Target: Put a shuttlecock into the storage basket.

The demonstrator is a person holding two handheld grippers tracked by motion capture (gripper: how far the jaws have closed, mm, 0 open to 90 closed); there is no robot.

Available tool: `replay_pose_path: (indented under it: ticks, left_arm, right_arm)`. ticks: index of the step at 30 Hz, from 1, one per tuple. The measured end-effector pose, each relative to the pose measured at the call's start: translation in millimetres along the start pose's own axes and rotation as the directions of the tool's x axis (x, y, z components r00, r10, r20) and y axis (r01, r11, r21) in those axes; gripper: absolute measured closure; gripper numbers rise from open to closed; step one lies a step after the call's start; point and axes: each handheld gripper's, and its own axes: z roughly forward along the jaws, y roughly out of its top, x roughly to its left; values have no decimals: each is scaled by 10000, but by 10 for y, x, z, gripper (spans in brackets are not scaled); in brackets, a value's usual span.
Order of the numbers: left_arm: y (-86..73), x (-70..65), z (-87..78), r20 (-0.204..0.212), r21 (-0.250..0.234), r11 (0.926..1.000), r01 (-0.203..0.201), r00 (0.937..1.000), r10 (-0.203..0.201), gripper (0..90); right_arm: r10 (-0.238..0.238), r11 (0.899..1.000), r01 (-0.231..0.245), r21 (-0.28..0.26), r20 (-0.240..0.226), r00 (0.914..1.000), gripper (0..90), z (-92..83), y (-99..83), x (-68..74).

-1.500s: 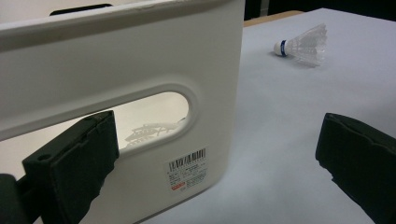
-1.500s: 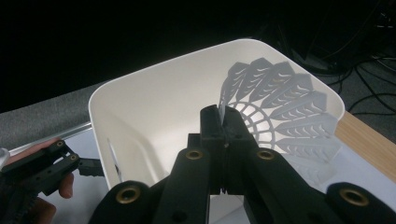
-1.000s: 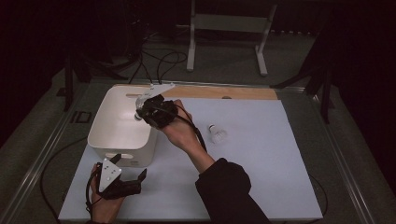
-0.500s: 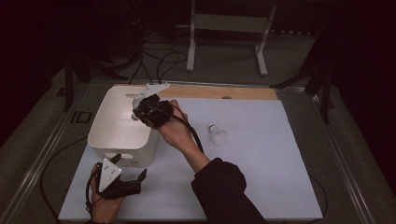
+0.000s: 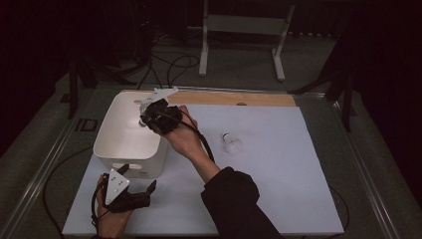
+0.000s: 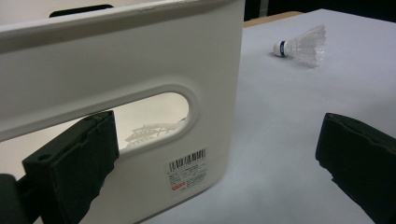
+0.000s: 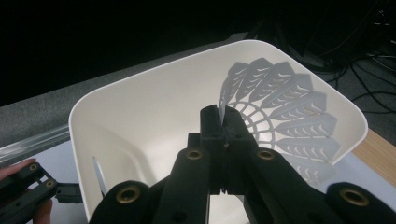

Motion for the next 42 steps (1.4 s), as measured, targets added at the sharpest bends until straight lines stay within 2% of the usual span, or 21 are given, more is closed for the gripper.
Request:
replay_pose_path:
  ticks: [13, 25, 26, 27, 29, 30, 31, 33, 34, 36, 42]
  left_arm:
    - [0, 2, -4, -5, 4, 10000, -26, 10000, 26, 1]
    - [1, 3, -5, 2, -16, 10000, -37, 10000, 37, 1]
    - [2, 5, -8, 3, 11, 10000, -44, 10000, 44, 1]
    - [1, 5, -9, 14, 20, 10000, -32, 10000, 32, 1]
    - [0, 2, -7, 9, 1, 10000, -26, 10000, 26, 1]
    - [0, 1, -7, 21, 0, 10000, -28, 10000, 28, 1]
    - [0, 1, -7, 21, 0, 10000, -28, 10000, 28, 1]
    - [-1, -2, -6, 20, -9, 10000, -18, 10000, 18, 1]
    - [0, -2, -6, 23, -7, 10000, -18, 10000, 18, 1]
    - [-1, -2, -4, 19, -2, 10000, -21, 10000, 21, 1]
    - [0, -6, -4, 7, 4, 10000, -17, 10000, 17, 1]
  right_arm:
    - [101, 9999, -100, -50, 127, 9999, 896, 99, 56, -27]
    - [294, 9995, -295, 83, 209, 9993, 877, 190, 31, -72]
    - [309, 9995, -309, 1, 177, 9994, 799, 194, 27, -81]
    - [462, 9988, -460, -135, 128, 9988, 668, 191, 24, -89]
    - [921, 9953, -922, -279, -59, 9957, 466, 187, 22, -130]
    - [1092, 9936, -1093, -272, -50, 9940, 397, 185, 19, -147]
    - [1092, 9936, -1093, -272, -50, 9940, 397, 185, 19, -147]
    - [1205, 9925, -1200, -228, 249, 9924, 260, 171, 5, -179]
    - [1251, 9921, -1248, -140, 215, 9919, 227, 166, 2, -186]
    - [1178, 9930, -1176, -72, 428, 9921, 159, 152, -8, -200]
    - [1151, 9933, -1145, -143, 492, 9921, 124, 92, -34, -232]
